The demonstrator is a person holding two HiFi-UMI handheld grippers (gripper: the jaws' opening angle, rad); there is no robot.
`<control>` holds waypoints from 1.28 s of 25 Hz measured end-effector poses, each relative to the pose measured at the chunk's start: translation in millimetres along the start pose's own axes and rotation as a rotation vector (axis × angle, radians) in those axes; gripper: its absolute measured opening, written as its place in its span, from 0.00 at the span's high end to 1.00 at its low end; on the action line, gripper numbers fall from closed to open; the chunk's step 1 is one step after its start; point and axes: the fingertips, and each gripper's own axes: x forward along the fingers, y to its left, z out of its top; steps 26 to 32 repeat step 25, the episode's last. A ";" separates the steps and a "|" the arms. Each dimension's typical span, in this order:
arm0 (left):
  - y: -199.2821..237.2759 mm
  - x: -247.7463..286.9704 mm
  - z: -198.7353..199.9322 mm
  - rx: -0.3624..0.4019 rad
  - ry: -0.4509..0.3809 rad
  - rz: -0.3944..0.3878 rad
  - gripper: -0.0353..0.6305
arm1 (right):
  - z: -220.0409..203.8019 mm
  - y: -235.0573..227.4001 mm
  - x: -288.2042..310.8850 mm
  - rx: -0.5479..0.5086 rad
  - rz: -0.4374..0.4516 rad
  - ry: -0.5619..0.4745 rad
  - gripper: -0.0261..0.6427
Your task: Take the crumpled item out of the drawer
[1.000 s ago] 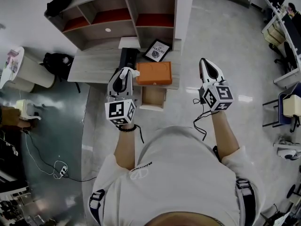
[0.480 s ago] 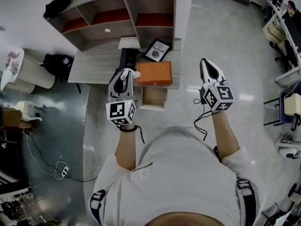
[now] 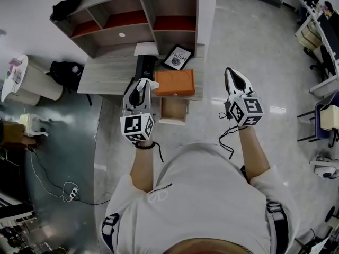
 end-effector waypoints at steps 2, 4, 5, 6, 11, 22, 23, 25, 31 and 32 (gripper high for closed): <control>-1.7 -1.5 0.9 -0.001 -0.001 -0.002 0.84 | 0.3 0.4 -2.3 0.002 0.001 0.002 0.96; -1.7 -2.3 0.9 -0.003 -0.001 -0.003 0.84 | 0.2 1.4 -2.7 0.005 0.005 0.004 0.96; -1.6 -2.7 0.6 -0.003 0.000 -0.003 0.84 | -0.1 1.8 -3.0 0.006 0.006 0.005 0.96; -1.8 -3.4 0.0 -0.004 0.002 -0.003 0.84 | -0.6 2.1 -3.6 0.006 0.005 0.006 0.96; -4.7 -7.6 -4.0 -0.009 0.009 -0.007 0.84 | -2.7 2.9 -8.6 0.008 -0.001 0.008 0.96; -7.8 -14.8 -6.5 -0.012 0.015 -0.009 0.84 | -5.6 7.6 -14.9 0.023 0.005 0.009 0.96; -8.3 -15.8 -7.2 -0.012 0.016 -0.009 0.84 | -6.4 8.1 -15.8 0.024 0.006 0.009 0.96; -9.0 -17.8 -8.4 -0.014 0.017 -0.009 0.84 | -8.0 9.2 -17.6 0.027 0.007 0.009 0.96; -9.0 -17.8 -8.4 -0.014 0.017 -0.009 0.84 | -8.0 9.2 -17.6 0.027 0.007 0.009 0.96; -9.0 -17.8 -8.4 -0.014 0.017 -0.009 0.84 | -8.0 9.2 -17.6 0.027 0.007 0.009 0.96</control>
